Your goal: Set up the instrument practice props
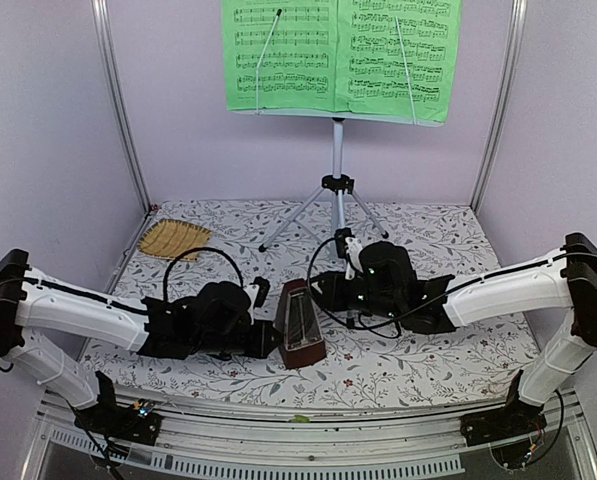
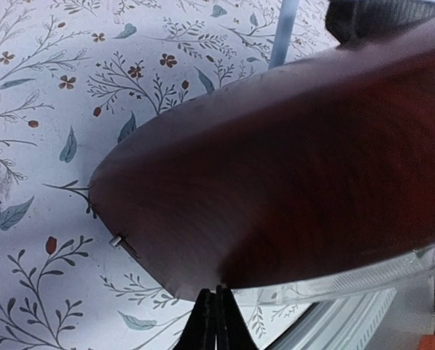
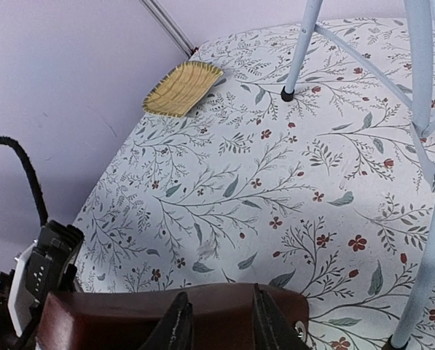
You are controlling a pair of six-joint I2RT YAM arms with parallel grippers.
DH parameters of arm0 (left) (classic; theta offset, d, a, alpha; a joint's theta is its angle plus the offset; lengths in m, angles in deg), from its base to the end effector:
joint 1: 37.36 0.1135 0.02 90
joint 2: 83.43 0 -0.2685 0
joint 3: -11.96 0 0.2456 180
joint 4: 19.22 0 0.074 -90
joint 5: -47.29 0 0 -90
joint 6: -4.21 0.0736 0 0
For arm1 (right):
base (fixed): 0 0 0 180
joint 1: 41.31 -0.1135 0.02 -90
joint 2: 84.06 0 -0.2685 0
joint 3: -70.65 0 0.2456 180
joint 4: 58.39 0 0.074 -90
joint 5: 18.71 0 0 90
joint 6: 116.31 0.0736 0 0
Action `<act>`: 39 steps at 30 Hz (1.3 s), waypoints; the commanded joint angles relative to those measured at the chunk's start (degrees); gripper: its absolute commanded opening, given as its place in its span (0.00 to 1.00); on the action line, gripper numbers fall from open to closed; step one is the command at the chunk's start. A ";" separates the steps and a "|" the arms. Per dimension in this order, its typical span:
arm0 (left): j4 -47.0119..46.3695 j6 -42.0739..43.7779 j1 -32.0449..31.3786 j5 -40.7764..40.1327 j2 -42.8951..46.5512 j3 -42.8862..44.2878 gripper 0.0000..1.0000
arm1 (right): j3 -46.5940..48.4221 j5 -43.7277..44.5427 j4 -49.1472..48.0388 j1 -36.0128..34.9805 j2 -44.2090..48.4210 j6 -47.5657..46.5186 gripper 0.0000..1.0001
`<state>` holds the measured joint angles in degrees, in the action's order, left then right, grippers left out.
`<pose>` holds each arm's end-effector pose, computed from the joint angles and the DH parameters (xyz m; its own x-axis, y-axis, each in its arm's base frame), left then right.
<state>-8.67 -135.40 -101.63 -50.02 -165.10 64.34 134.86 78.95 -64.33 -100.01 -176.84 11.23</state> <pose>0.1422 -0.2736 0.1648 -0.8285 -0.0210 -0.5596 0.3397 0.7756 -0.5320 0.2081 0.3233 0.2077 -0.6355 0.1171 -0.7631 -0.4990 0.6920 0.5217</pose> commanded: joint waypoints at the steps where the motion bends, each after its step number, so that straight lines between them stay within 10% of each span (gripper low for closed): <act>1: -1.68 -1.35 -1.23 -1.65 0.70 1.47 0.05 | 1.32 -0.81 2.84 0.48 4.11 -7.15 0.42; 8: 0.94 -1.07 -0.70 -5.49 6.37 0.68 0.19 | -3.66 2.73 5.19 -0.99 13.74 -9.99 0.79; 16: 4.56 1.10 5.40 -5.62 14.40 -0.28 0.55 | -4.39 12.08 7.51 -9.11 16.20 -14.24 0.91; 23: 7.35 5.54 11.29 -4.44 18.66 2.42 0.81 | 2.56 16.03 12.02 -12.88 7.41 -13.59 0.93; 39: 7.19 13.86 15.74 0.72 17.28 7.91 0.88 | 9.89 18.75 17.17 -13.81 -3.09 -13.45 0.80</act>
<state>-1.76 -125.41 -87.23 -51.35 -147.16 69.87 143.36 96.52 -48.22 -113.39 -178.32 -1.77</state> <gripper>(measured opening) 0.874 0.811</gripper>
